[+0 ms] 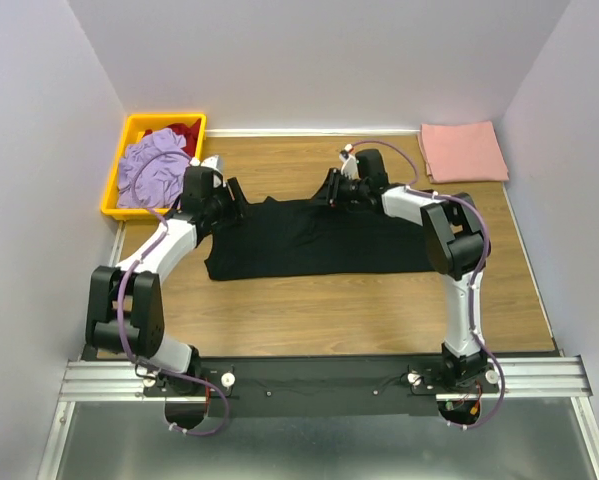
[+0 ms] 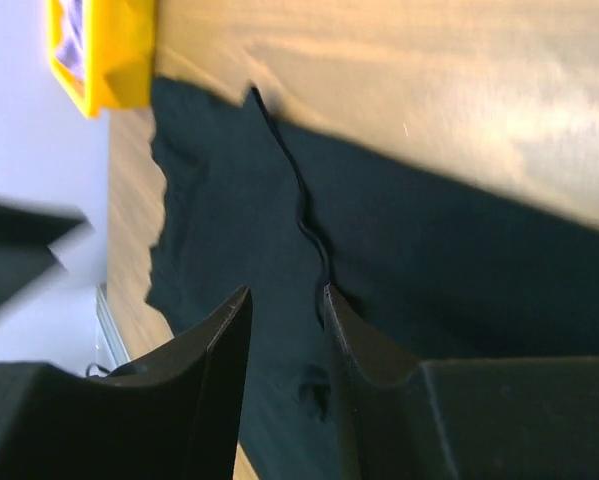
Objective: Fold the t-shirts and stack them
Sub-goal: Fold the tshirt
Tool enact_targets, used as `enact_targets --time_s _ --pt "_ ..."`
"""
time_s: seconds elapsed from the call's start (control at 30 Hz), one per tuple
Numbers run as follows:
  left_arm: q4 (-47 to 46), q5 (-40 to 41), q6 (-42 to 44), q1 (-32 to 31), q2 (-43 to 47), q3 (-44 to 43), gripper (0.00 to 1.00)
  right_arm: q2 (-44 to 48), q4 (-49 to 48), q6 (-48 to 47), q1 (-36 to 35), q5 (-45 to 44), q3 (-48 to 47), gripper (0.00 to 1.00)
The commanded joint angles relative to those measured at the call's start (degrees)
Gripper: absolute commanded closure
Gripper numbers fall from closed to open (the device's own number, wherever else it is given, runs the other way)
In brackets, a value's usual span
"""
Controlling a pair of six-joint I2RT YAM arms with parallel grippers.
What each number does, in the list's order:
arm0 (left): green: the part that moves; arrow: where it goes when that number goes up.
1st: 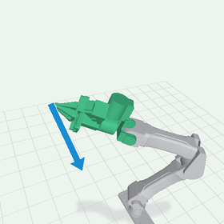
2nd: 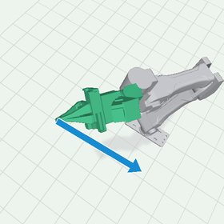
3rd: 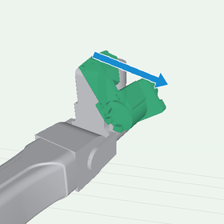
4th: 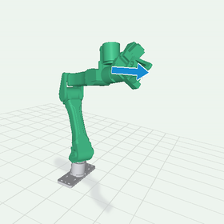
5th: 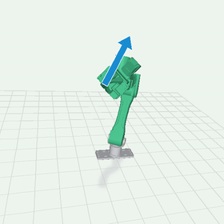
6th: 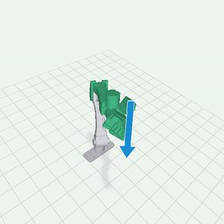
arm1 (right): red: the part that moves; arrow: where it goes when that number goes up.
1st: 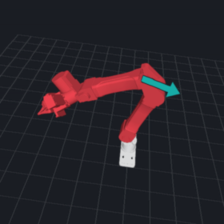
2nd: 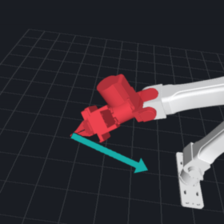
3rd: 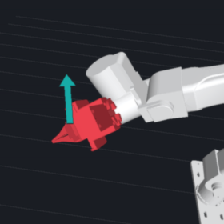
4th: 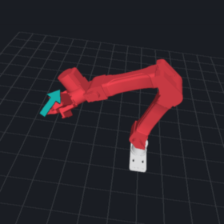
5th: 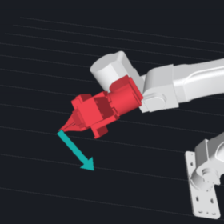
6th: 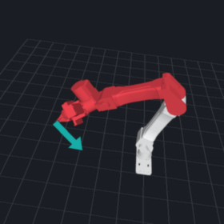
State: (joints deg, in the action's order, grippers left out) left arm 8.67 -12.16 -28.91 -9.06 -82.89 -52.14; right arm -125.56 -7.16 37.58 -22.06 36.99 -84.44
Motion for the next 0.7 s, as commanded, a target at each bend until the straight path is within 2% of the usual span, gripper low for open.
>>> enact_targets --time_s 0.0,0.27,0.4,0.67 --pt "-4.2 1.2 4.7 0.3 -6.9 -5.8 0.31 0.3 0.3 -2.5 -0.3 1.6 3.9 0.59" --pt "-4.4 0.9 6.2 -0.3 -21.8 -20.1 0.29 -0.2 0.4 -4.0 -0.3 1.7 6.2 0.61" --pt "-4.4 1.5 7.4 -1.2 -25.9 -24.2 0.3 -0.8 0.4 -4.4 -0.3 1.9 6.0 0.62" --pt "-3.2 1.2 7.5 -3.4 -32.3 -28.8 0.34 -0.7 0.4 -4.0 -0.3 4.1 6.7 0.69"
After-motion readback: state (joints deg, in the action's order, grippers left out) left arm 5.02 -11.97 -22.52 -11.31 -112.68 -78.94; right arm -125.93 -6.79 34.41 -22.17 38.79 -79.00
